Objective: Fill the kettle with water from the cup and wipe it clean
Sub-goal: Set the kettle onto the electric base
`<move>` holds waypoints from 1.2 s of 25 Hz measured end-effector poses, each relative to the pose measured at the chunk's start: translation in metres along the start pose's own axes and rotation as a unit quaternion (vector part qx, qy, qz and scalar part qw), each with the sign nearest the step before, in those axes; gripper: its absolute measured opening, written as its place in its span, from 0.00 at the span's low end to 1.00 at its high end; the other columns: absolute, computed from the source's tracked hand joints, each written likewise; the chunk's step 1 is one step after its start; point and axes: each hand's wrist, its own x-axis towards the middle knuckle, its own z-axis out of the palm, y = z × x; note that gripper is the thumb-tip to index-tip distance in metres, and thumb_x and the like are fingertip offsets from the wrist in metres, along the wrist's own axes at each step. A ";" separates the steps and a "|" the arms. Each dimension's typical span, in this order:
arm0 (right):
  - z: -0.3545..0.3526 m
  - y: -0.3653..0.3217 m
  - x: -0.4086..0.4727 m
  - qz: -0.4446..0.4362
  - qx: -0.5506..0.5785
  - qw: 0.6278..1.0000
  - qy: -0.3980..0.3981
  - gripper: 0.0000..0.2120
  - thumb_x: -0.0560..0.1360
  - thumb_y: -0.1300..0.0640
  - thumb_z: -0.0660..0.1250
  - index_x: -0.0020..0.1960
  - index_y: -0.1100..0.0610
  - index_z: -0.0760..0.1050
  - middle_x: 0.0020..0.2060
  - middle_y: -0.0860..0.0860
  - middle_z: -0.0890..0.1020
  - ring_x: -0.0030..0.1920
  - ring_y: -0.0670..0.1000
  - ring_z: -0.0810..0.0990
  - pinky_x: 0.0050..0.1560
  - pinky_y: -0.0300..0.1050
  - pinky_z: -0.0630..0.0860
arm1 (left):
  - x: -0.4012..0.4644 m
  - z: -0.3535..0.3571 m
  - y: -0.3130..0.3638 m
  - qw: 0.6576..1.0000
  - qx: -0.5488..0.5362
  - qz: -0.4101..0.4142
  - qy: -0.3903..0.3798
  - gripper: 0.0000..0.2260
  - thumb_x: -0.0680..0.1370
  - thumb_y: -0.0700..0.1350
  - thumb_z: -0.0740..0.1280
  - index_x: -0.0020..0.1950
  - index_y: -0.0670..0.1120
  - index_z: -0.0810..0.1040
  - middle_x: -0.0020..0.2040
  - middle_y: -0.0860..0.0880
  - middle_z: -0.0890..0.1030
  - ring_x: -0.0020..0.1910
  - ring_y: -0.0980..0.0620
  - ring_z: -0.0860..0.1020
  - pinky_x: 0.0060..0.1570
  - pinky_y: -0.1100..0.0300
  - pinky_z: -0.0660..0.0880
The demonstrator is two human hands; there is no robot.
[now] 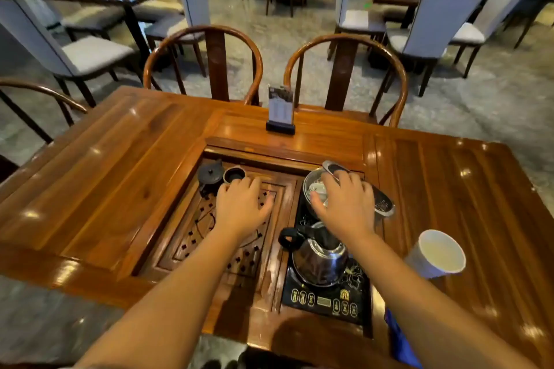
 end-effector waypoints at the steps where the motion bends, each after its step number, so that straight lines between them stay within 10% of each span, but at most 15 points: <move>1: 0.007 -0.001 -0.009 0.011 0.001 1.000 -0.021 0.19 0.72 0.45 0.60 0.55 0.56 0.77 0.49 0.56 0.80 0.50 0.58 0.76 0.48 0.53 0.70 | -0.008 0.007 0.002 1.000 -0.007 0.000 -0.014 0.22 0.75 0.58 0.57 0.61 0.45 0.74 0.52 0.46 0.81 0.52 0.44 0.77 0.51 0.50 0.69; 19: 0.076 0.021 -0.073 0.019 0.027 0.991 -0.127 0.23 0.68 0.52 0.73 0.61 0.57 0.74 0.55 0.58 0.79 0.53 0.59 0.77 0.43 0.52 0.78 | -0.017 0.107 0.061 0.977 -0.124 0.051 -0.166 0.14 0.79 0.54 0.53 0.55 0.47 0.71 0.53 0.47 0.77 0.53 0.47 0.74 0.46 0.53 0.69; 30: 0.083 0.037 -0.083 0.030 0.125 0.984 -0.123 0.26 0.68 0.52 0.73 0.63 0.56 0.72 0.62 0.57 0.73 0.64 0.57 0.70 0.58 0.53 0.74 | 0.011 0.110 0.008 0.751 -0.514 -0.091 -0.405 0.12 0.75 0.45 0.66 0.55 0.41 0.79 0.54 0.44 0.80 0.52 0.50 0.79 0.46 0.63 0.77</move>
